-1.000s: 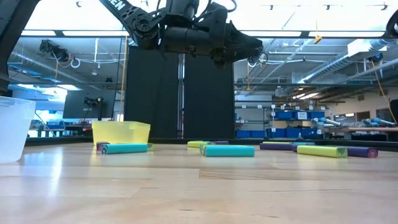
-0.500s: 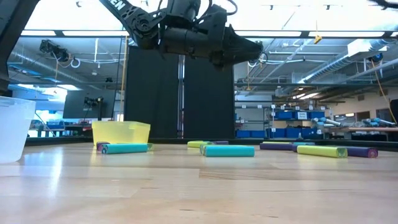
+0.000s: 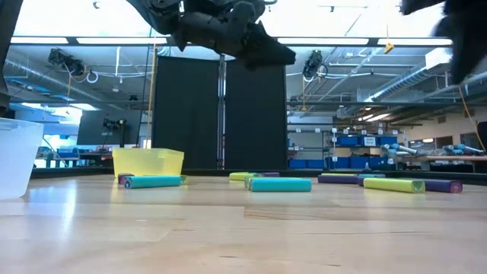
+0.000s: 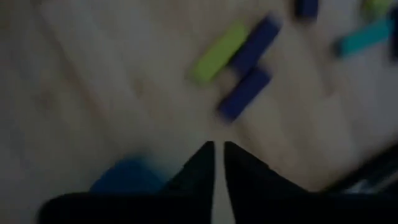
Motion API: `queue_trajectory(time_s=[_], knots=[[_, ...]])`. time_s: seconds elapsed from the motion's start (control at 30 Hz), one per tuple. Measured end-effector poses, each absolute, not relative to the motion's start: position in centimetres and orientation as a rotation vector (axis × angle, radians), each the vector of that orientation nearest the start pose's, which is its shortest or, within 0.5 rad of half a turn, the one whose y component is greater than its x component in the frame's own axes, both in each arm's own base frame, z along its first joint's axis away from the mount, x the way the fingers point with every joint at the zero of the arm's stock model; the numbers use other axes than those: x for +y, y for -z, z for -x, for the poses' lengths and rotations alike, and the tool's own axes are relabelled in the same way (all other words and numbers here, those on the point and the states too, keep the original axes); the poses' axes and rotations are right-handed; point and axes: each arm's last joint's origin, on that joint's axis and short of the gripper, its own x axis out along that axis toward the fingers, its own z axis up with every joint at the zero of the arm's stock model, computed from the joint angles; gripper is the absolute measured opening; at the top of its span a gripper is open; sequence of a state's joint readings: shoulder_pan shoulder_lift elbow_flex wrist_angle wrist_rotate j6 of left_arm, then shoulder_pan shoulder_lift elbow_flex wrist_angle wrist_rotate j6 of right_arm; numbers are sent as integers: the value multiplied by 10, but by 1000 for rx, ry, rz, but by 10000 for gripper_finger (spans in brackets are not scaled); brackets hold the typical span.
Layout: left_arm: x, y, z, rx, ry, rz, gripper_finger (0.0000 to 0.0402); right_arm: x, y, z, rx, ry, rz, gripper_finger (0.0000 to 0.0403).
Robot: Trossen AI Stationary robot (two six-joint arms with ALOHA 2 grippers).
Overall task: Sort blocks
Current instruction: Put the violet block into the yellow bin
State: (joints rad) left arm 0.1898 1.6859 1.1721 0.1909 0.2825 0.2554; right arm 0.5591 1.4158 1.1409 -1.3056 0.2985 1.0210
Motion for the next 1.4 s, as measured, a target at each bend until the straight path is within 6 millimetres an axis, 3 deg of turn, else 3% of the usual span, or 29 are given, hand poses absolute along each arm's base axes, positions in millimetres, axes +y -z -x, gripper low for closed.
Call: queue_trajectory(time_s=[0.07, 0.23, 0.43, 0.7, 0.87, 1.07, 1.23, 1.4], knots=[[64, -265, -378, 324, 132, -166, 132, 101, -255, -211, 1301, 494, -137, 11], [64, -260, -376, 379, 124, -138, 82, 67, -236, -240, 1216, 400, -112, 20], [64, -261, -375, 381, 120, -138, 9, 29, -215, -250, 1136, 322, -125, 9], [67, -236, -362, 234, 80, -92, 13, 1, -210, -240, 1003, 326, -161, 7], [64, -221, -338, 210, 64, -65, 9, -6, -192, -234, 906, 311, -205, 9], [57, -226, -302, 190, 57, -57, 9, -12, -167, -225, 788, 327, -260, 13], [54, -231, -275, 211, 42, -21, 8, -31, -163, -220, 790, 475, -315, 48], [53, -218, -267, 368, 46, 19, 8, -47, -159, -215, 844, 496, -320, 110]])
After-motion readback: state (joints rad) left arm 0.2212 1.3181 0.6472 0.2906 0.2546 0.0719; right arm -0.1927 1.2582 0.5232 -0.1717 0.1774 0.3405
